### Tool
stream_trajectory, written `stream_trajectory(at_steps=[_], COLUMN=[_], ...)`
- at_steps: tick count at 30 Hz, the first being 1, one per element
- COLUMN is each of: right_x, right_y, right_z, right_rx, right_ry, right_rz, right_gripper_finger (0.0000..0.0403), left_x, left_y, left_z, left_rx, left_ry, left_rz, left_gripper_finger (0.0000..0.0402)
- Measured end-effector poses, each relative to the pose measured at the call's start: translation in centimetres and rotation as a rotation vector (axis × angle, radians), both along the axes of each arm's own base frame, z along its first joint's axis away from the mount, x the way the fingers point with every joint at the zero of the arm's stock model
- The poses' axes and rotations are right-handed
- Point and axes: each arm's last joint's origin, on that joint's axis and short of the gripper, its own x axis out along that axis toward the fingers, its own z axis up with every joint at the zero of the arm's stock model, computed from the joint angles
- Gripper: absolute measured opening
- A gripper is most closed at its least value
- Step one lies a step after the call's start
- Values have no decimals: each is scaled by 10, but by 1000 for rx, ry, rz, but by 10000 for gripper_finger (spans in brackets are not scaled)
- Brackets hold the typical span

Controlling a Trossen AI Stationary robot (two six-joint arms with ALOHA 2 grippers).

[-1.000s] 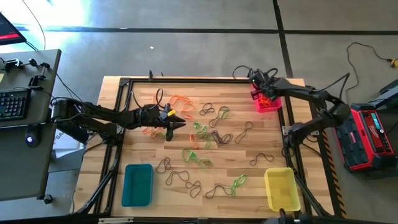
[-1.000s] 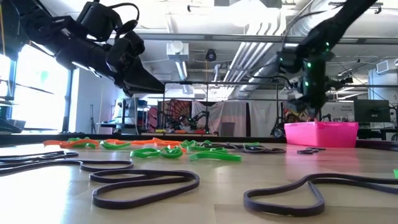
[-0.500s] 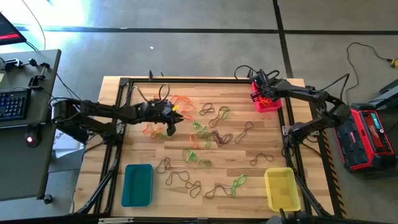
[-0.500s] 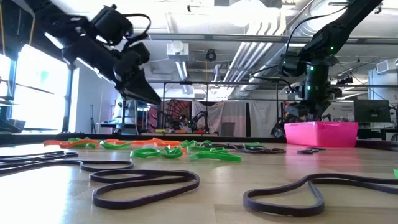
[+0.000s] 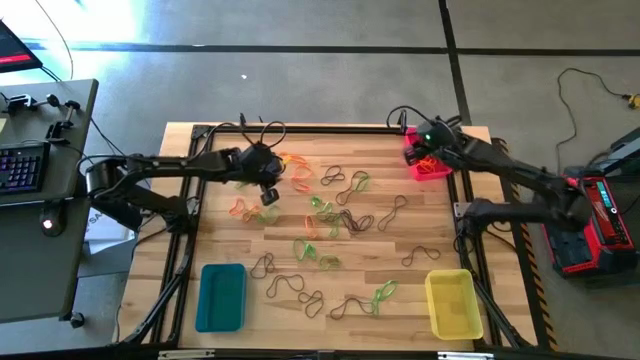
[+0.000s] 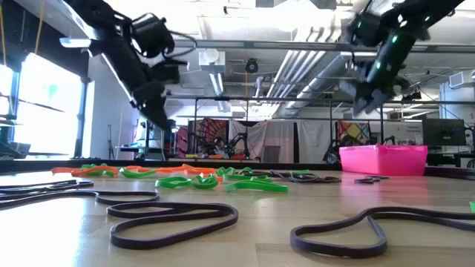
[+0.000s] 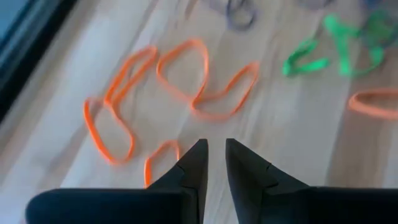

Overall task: Sort rubber bands into baskets
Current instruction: Put the orange rubber band into the red bin

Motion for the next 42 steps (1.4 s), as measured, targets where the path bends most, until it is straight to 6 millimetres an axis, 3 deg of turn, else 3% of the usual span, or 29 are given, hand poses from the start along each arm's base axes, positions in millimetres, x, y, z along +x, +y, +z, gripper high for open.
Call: stream_trajectory(at_steps=[4,11,16,22,32,38,42], right_x=[12,38,45,47,47,48,49], right_y=[24,55,68,74,74,74,75], right_z=[13,17,16,17,17,14,0], right_rx=[-18,-60,-89,-93,-101,-109,-112], right_ry=[-130,-205,-191,-201,-196,-187,-163], right_rz=[145,305,338,344,341,333,379], right_gripper_finger=[195,195,195,195,195,195,186], left_x=[-1,9,11,12,8,8,7], left_y=[8,21,27,36,48,47,45], left_z=[-16,-39,-52,-60,-68,-67,-63], left_rx=[-54,-12,40,38,-35,-32,-20], left_ry=[77,125,189,183,173,174,171], left_rz=[11,37,48,88,85,16,7], left_gripper_finger=[65,144,184,190,157,84,19])
